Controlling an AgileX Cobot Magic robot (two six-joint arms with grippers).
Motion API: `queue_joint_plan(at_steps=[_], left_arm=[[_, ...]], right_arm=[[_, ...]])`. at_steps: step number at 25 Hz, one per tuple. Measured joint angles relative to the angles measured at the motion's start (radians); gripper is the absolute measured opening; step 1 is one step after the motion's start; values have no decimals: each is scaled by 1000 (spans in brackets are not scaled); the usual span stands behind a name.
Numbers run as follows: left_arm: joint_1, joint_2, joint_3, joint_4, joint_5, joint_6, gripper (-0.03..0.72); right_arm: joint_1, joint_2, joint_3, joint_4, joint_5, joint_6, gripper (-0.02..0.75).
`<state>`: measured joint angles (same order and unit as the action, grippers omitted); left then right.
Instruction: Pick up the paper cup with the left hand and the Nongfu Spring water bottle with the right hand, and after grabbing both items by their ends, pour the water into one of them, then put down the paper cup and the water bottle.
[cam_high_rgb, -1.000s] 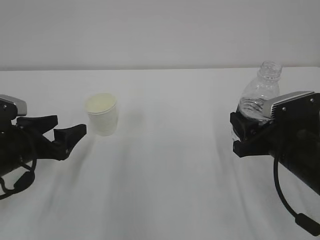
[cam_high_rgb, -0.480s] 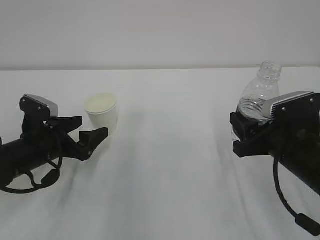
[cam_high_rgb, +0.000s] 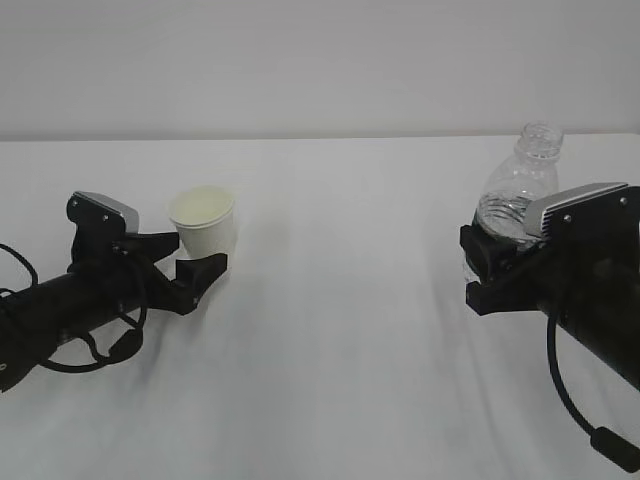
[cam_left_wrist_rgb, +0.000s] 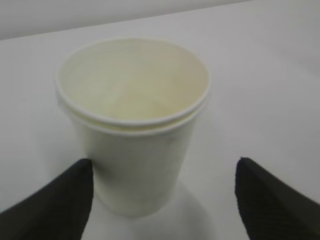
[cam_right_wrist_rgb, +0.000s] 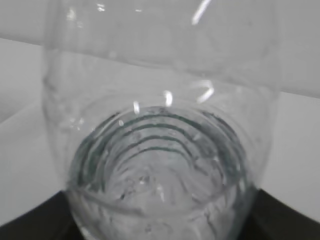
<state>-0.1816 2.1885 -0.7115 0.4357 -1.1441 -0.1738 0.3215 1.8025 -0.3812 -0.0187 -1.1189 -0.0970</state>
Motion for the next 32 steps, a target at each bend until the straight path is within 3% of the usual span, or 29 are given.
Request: queue_joint_plan(at_steps=[32], left_arm=[[-5, 158, -219, -17, 0, 15, 630]], right_arm=[[0, 0, 0, 0, 4, -24, 428]])
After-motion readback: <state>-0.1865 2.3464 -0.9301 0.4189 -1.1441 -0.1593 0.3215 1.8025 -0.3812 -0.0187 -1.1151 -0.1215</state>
